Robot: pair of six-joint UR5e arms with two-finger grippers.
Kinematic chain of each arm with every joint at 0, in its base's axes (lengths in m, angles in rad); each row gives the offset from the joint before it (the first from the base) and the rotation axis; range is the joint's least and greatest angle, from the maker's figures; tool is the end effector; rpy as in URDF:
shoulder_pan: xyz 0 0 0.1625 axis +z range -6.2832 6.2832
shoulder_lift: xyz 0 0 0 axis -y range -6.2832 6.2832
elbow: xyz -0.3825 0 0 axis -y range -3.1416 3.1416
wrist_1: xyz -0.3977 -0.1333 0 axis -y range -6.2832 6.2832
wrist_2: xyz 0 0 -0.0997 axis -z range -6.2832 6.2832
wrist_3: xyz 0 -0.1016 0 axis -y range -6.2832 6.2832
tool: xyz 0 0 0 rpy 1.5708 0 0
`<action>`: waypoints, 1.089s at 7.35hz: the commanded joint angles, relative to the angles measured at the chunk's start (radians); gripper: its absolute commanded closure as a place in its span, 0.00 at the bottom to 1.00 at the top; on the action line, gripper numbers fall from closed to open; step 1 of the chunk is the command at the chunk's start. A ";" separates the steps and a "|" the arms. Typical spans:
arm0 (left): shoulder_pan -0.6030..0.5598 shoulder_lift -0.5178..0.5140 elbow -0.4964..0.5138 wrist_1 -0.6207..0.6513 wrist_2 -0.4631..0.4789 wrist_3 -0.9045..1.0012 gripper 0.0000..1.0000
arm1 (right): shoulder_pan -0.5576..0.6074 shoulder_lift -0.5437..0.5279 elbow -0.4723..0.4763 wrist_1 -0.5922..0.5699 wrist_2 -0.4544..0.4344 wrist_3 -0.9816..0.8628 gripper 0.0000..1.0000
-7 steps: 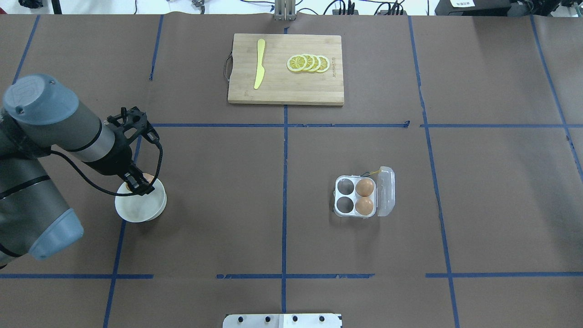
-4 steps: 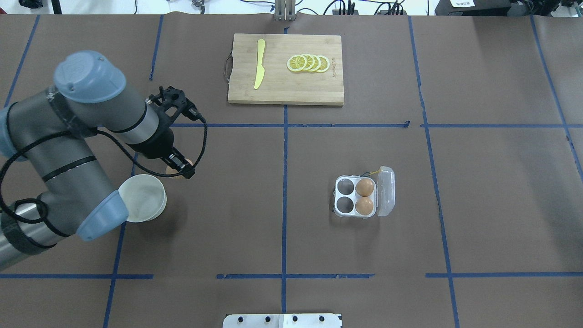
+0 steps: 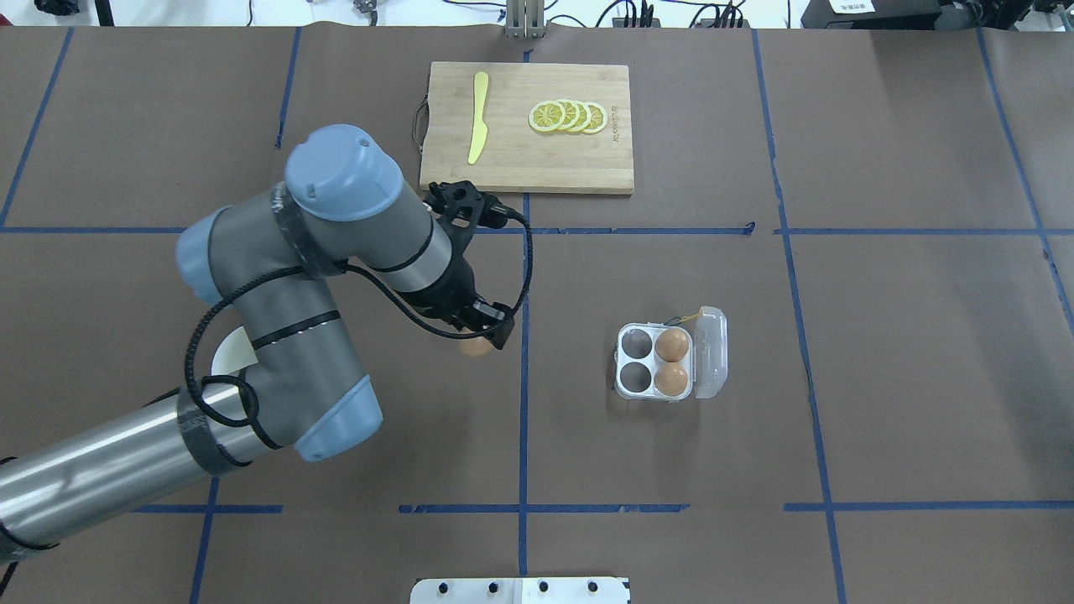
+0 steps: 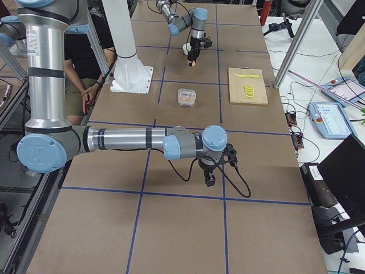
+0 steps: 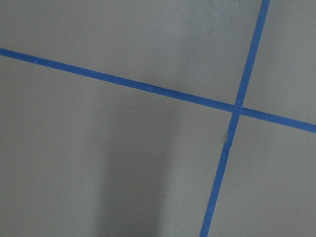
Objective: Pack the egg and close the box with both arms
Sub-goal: 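Lift the egg out of the bowl and carry it toward the carton, then lower the egg into the empty carton cup and open the left gripper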
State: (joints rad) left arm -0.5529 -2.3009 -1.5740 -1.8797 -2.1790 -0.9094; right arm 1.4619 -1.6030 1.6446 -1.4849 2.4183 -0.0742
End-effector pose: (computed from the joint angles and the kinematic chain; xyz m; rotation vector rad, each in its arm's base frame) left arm 0.5331 -0.4174 0.1373 0.1230 1.1469 0.4128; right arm 0.0033 -0.4958 0.5823 0.1053 -0.8501 -0.2258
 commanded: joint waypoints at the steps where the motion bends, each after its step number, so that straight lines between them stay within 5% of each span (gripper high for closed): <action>1: 0.088 -0.148 0.145 -0.098 0.093 -0.259 1.00 | 0.000 -0.002 0.003 0.000 0.018 0.008 0.00; 4: 0.142 -0.243 0.288 -0.234 0.238 -0.446 1.00 | 0.000 -0.002 0.004 -0.001 0.034 0.010 0.00; 8: 0.146 -0.278 0.353 -0.263 0.268 -0.451 1.00 | 0.000 -0.008 0.004 0.000 0.062 0.010 0.00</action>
State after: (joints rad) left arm -0.4090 -2.5739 -1.2336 -2.1369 -1.9165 -1.3590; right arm 1.4618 -1.6102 1.6489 -1.4851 2.4769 -0.0644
